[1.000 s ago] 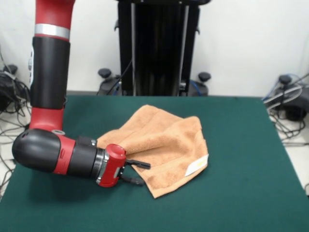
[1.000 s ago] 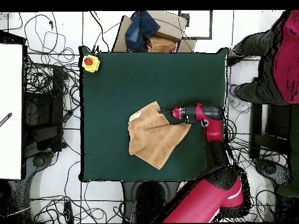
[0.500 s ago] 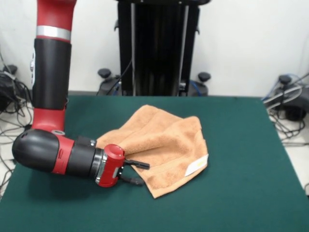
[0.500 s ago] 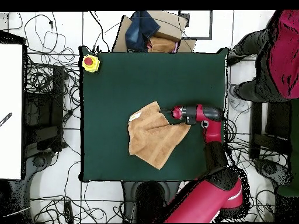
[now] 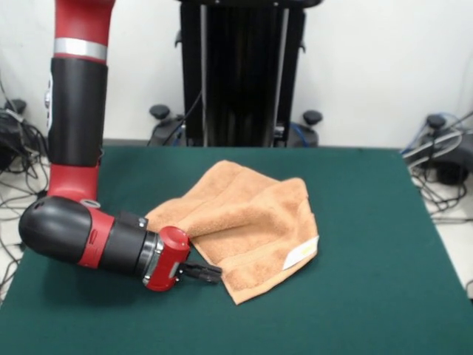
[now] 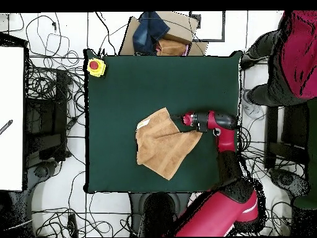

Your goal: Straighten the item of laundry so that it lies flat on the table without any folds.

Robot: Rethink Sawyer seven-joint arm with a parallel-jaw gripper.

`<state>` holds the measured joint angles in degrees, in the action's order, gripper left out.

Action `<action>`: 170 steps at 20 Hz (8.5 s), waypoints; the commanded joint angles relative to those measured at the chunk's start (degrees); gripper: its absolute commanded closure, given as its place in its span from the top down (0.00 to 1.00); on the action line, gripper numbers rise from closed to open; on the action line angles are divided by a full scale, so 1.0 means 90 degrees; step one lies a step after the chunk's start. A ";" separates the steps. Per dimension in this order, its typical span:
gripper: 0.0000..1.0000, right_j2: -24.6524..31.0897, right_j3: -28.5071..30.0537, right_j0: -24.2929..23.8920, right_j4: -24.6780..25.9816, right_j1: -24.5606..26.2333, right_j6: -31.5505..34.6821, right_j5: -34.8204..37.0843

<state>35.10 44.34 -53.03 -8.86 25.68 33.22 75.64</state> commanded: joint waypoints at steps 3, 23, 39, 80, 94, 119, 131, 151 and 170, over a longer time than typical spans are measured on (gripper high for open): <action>0.00 -0.0962 -0.0269 -0.0079 0.0921 0.1838 0.0037 -0.2903; 0.00 -0.1154 0.1012 0.0009 0.1473 0.0713 0.1015 -0.5093; 0.00 -0.1080 0.0362 0.0358 0.1612 0.0013 0.0650 -0.3904; 0.00 -0.3663 0.0880 0.1997 0.3750 -0.1876 0.2892 -0.5002; 0.00 -0.2947 0.0340 0.1937 0.3181 -0.1854 0.2867 -0.4502; 0.00 -0.3557 0.1265 0.2878 0.2534 -0.3239 0.4545 -0.2780; 0.00 -0.3738 0.4767 0.2251 0.2642 -0.5625 0.4111 -0.3806; 0.00 -0.4127 0.4769 0.1476 0.3557 -0.3664 0.3909 -0.7282; 0.00 -0.4102 0.5103 0.1278 0.3434 -0.4128 0.3920 -0.7081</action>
<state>-1.21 88.64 -42.30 20.54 -10.77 60.15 10.40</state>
